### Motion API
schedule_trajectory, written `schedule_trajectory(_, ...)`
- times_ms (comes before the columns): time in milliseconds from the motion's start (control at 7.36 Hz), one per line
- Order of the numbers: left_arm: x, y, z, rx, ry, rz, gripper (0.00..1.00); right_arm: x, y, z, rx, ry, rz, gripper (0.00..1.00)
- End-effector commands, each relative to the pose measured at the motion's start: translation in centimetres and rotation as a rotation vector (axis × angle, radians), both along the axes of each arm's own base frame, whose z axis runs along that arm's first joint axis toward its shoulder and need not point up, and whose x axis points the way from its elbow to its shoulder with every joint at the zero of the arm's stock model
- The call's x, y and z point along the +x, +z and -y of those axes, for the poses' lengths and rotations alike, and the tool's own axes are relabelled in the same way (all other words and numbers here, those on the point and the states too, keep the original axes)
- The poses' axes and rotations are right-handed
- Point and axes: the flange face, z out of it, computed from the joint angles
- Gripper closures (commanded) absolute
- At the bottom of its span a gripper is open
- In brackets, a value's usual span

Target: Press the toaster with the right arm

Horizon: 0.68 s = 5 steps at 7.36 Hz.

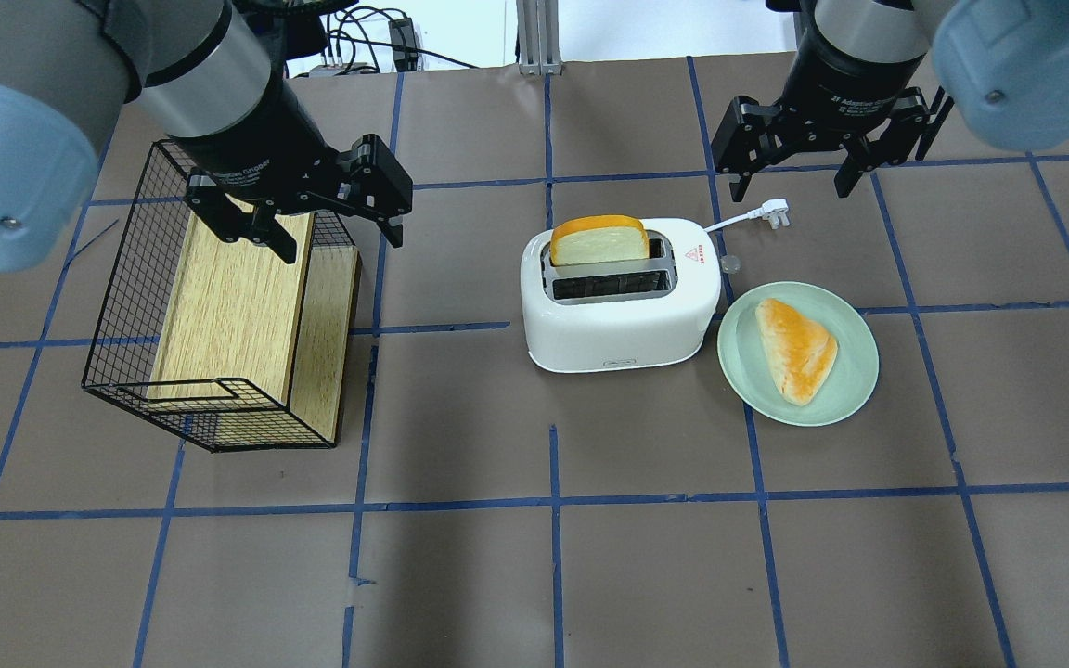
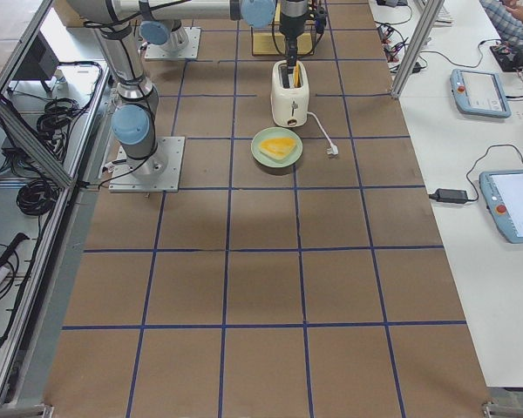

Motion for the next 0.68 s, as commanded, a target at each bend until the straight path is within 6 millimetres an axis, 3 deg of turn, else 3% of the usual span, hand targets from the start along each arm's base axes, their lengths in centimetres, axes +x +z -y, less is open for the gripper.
schedule_trajectory(0,0.00,0.00,0.00,0.000,0.000,0.000,0.00,0.05,0.08,-0.16,0.018,-0.071,-0.002,0.00)
schedule_trajectory(543,0.00,0.07,0.01,-0.001,0.000,0.000,0.00,-0.05,-0.12,-0.33,0.038,-0.078,-0.005,0.00)
